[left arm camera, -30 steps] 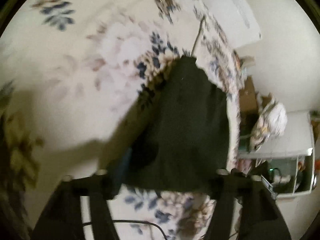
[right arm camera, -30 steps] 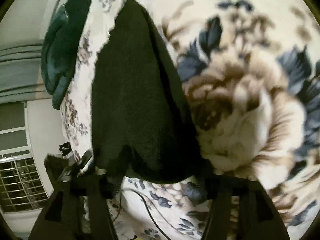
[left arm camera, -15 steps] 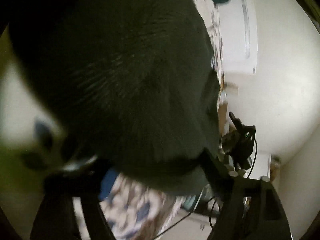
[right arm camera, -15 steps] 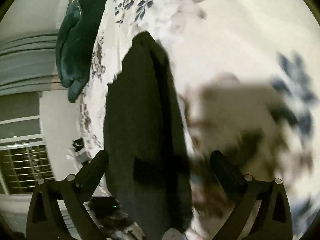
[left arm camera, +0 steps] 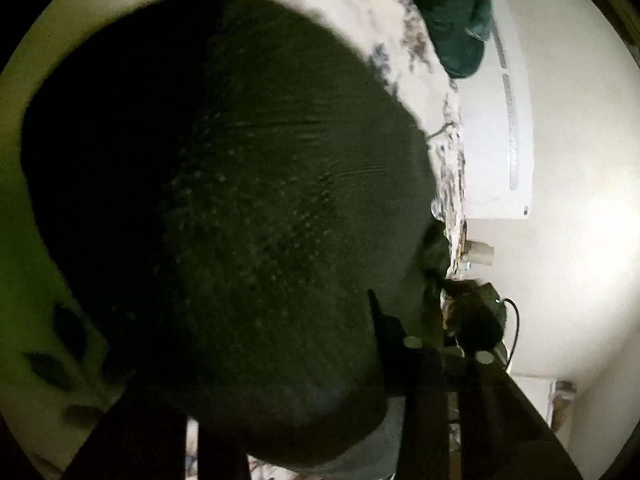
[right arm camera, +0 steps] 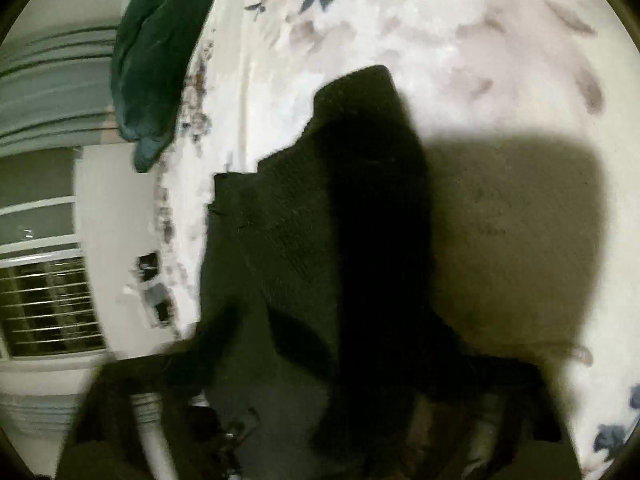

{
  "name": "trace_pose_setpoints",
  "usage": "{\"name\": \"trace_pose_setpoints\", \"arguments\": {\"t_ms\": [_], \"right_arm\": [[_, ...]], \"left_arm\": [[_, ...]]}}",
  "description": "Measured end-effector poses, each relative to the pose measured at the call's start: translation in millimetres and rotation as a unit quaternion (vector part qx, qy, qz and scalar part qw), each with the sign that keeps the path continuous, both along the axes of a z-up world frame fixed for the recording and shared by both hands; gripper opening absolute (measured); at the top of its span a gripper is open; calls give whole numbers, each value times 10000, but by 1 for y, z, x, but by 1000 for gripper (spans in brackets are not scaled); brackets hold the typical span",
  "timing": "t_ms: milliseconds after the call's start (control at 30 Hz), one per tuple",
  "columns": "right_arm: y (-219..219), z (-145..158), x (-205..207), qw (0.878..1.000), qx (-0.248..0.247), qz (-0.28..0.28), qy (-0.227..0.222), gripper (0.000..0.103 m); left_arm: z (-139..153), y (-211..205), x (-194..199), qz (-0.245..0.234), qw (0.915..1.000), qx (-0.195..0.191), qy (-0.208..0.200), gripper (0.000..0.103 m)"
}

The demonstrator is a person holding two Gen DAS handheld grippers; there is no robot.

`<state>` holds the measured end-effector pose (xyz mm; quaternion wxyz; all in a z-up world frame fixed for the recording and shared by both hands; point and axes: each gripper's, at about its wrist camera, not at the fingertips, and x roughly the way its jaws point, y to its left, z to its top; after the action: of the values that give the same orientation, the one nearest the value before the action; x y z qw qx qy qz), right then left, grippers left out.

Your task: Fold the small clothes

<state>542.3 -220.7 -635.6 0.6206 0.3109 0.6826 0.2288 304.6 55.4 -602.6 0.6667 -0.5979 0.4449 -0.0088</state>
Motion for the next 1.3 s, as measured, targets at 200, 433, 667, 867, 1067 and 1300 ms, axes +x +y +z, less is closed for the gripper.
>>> {"name": "trace_pose_setpoints", "arguments": {"t_ms": [200,433,667,867,1067,1300], "right_arm": [[-6,19,-38,9966,-93,-770,-278,21],[-13,70,-206,9749,-393,-2169,-314,20],[14,33,-360,9466,-391,-3093,821,30],[-7,31,-375,9479,-640,-2935,1061,59],[-52,103,-356,9606,-1405,-2353,464,64],[-41,119,-256,9732,-1792,-1433,-177,66]], "left_arm": [[42,27,31,-1174,9908,571,-361,27],[75,57,58,-3580,9263,984,-648,29],[24,61,37,-4527,8870,875,246,59],[63,82,1,-3458,9321,1079,-50,59],[96,115,-66,-2935,8989,3252,41,64],[14,141,-121,-3197,8607,3821,1050,65]]}}
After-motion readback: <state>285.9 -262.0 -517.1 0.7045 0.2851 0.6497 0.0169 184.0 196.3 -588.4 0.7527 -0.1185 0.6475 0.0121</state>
